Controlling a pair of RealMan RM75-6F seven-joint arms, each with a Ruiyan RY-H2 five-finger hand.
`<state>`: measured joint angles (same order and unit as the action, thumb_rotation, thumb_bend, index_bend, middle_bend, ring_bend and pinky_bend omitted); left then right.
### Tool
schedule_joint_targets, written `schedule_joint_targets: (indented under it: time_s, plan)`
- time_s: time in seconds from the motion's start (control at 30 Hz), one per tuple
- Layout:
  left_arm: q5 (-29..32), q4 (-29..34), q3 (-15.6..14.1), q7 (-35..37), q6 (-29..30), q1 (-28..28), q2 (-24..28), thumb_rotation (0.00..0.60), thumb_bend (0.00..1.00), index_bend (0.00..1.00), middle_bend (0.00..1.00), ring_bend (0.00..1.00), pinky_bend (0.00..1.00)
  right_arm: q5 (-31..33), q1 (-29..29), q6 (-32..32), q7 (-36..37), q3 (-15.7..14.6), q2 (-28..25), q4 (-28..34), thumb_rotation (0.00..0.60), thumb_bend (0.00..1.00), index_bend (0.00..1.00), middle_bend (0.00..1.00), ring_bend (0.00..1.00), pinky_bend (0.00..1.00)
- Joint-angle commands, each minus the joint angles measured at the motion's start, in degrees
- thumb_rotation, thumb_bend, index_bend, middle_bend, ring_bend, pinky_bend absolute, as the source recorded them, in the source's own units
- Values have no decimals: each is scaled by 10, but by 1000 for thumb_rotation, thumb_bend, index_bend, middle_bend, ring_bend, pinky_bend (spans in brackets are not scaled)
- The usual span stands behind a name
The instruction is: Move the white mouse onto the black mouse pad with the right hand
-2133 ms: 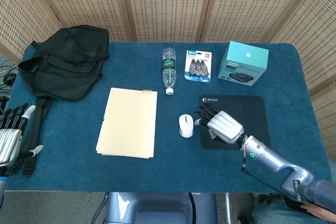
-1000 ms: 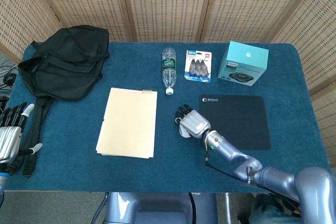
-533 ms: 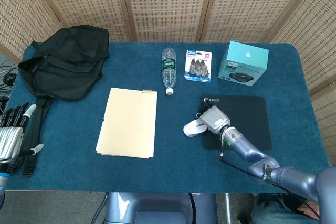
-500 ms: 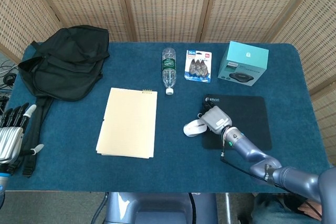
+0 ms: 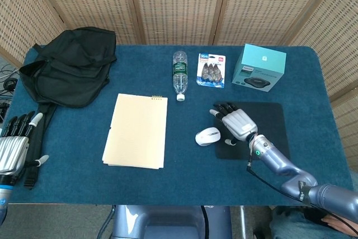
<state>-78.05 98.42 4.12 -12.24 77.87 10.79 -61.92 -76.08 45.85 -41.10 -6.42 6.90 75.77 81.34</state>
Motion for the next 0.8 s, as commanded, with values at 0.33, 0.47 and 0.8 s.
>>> schedule_joint_targets:
  time_s: [0.33,0.47,0.8]
  plan:
    - [11,-1,1,-2,-8,3,1,600,0,0,0,0,0,-125,15,-25,123,-36,56,-78,600,0,50,65,0,0]
    - [12,0,2,-2,-6,3,1,600,0,0,0,0,0,-131,33,-6,108,-43,83,-113,600,1,57,91,0,1]
    - [20,-4,3,7,-9,3,4,600,0,0,0,0,0,-113,49,24,79,-50,126,-169,600,107,150,216,27,64]
